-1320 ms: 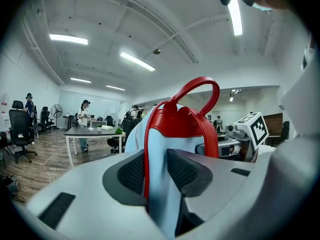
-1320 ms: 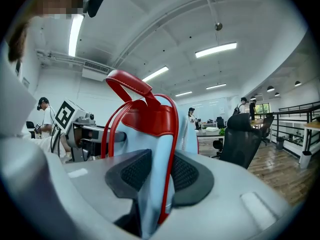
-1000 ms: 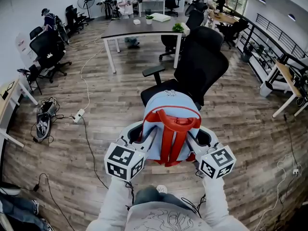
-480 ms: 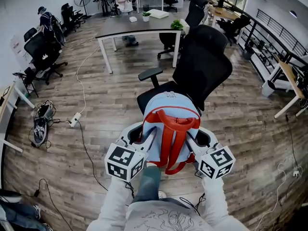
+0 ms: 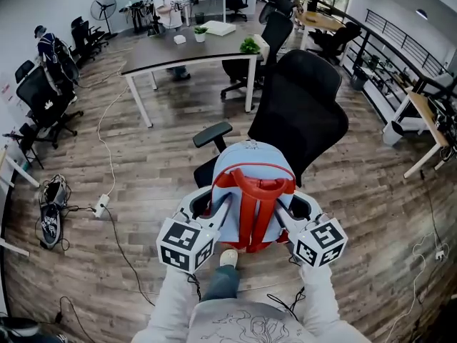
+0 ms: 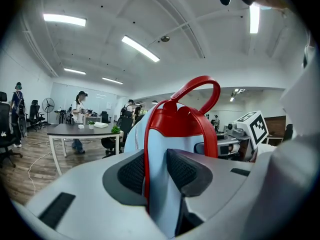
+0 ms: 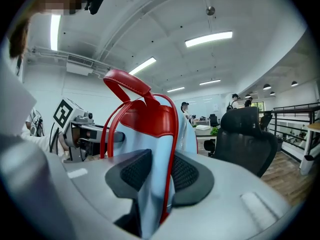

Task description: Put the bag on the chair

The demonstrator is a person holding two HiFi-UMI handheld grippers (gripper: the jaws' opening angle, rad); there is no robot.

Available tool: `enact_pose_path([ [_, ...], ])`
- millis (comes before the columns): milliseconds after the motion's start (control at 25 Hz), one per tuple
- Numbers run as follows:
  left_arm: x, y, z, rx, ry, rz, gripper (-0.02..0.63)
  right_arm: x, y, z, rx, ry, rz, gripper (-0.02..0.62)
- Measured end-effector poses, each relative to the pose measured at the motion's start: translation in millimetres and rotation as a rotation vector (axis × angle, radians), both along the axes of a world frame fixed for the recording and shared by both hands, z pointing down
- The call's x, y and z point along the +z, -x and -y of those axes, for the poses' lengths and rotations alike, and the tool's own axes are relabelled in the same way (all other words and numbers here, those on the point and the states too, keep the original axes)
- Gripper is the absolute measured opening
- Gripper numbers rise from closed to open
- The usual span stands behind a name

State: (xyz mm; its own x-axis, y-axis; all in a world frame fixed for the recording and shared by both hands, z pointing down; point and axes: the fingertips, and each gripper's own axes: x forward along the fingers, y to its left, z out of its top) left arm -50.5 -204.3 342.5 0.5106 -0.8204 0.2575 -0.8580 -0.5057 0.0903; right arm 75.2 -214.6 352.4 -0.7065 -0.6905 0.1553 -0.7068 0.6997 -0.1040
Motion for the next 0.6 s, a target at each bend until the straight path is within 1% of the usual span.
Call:
enact_pose_path([
  [320, 4, 26, 109, 0.045, 0.018, 0.001, 0.126, 4, 25, 104, 0.040, 0.020, -0.010, 0.124],
  [600, 19, 47, 183, 0.068, 0.033, 0.013, 0.126, 20, 46, 174, 0.061, 0.042, -0.018, 0.124],
])
